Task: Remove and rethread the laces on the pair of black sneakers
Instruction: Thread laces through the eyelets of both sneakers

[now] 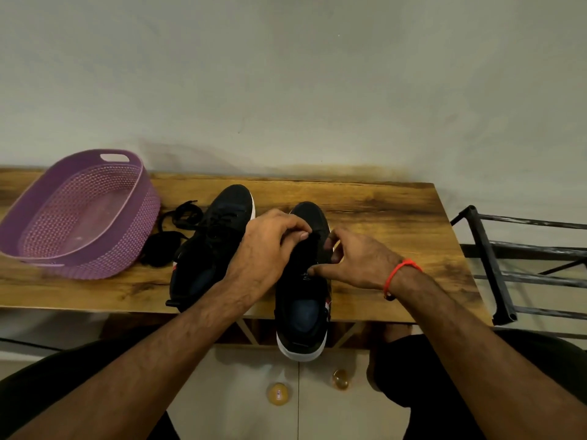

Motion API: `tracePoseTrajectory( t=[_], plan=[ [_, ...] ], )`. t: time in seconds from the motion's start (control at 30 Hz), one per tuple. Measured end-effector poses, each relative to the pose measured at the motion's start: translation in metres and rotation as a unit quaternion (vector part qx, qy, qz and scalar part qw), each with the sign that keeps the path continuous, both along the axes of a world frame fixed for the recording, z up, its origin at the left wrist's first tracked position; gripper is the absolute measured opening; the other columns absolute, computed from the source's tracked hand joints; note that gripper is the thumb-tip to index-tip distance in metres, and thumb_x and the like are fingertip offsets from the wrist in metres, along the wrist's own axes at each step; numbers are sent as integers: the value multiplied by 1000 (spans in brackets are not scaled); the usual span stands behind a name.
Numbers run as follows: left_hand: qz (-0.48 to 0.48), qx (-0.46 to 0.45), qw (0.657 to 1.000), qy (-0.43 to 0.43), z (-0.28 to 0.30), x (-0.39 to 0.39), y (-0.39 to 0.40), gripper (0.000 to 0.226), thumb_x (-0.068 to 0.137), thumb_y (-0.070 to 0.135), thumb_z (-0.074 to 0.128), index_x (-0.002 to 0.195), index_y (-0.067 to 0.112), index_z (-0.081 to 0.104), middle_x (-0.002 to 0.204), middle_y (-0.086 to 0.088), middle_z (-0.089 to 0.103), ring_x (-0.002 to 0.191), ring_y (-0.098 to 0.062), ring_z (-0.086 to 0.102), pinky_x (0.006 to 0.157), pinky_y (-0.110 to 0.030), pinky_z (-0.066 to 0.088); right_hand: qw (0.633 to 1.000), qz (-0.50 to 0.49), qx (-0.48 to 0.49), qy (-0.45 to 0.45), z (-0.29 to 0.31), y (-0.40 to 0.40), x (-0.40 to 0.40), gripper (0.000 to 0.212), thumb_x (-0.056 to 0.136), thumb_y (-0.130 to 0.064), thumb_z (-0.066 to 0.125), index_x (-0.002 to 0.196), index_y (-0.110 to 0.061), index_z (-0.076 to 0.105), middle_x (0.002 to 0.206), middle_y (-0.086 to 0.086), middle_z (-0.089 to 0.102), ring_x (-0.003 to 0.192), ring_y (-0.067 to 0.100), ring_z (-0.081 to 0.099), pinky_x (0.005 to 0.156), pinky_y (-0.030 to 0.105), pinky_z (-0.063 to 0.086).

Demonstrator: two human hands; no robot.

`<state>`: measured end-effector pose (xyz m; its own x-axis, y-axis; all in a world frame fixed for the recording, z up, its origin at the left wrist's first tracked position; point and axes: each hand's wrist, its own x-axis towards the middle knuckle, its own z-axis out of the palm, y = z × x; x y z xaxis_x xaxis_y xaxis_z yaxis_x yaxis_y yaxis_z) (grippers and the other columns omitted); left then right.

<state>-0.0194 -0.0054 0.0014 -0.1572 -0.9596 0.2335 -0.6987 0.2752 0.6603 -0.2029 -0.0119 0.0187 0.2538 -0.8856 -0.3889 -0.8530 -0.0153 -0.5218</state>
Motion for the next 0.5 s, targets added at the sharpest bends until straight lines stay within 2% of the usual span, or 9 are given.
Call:
tracePoseTrajectory(
  t=[0.1,0.2,0.3,0.4,0.5],
  plan=[
    [3,33,999,22,-2,-2,6,17,91,22,73,109,22,75,101,10,72,94,1,64,87,-18,54,995,-42,51,-72,-3,-1,1,20,87,-33,74,98,-18,66,93,-1,69,85,14,69,76,35,61],
    [-2,55,998,15,-5,-5,12,13,91,22,73,104,20,76,99,8,72,95,-3,65,89,-26,56,978,-87,118,-145,-5,-4,-3,7,92,-16,69,97,-12,71,93,4,73,86,15,73,74,32,62],
    [-13,62,998,-18,-9,-6,14,11,93,22,70,103,20,74,105,7,64,99,-6,58,88,-19,49,961,-120,162,-191,-9,-6,-8,10,94,-8,64,97,-10,73,93,7,76,88,16,74,77,36,62],
    [-20,74,996,-51,-11,-6,15,10,93,25,70,101,21,73,112,9,53,98,-3,48,78,-6,37,951,-134,187,-208,-9,-8,-10,13,95,-5,62,101,-8,73,96,9,76,92,17,74,81,40,62],
    [-24,78,995,-58,-14,-6,15,11,92,28,71,100,19,73,118,10,49,95,-2,48,79,-7,39,947,-137,201,-211,-8,-9,-11,15,95,-5,62,105,-7,72,101,10,76,95,19,73,84,43,61]
  ],
)
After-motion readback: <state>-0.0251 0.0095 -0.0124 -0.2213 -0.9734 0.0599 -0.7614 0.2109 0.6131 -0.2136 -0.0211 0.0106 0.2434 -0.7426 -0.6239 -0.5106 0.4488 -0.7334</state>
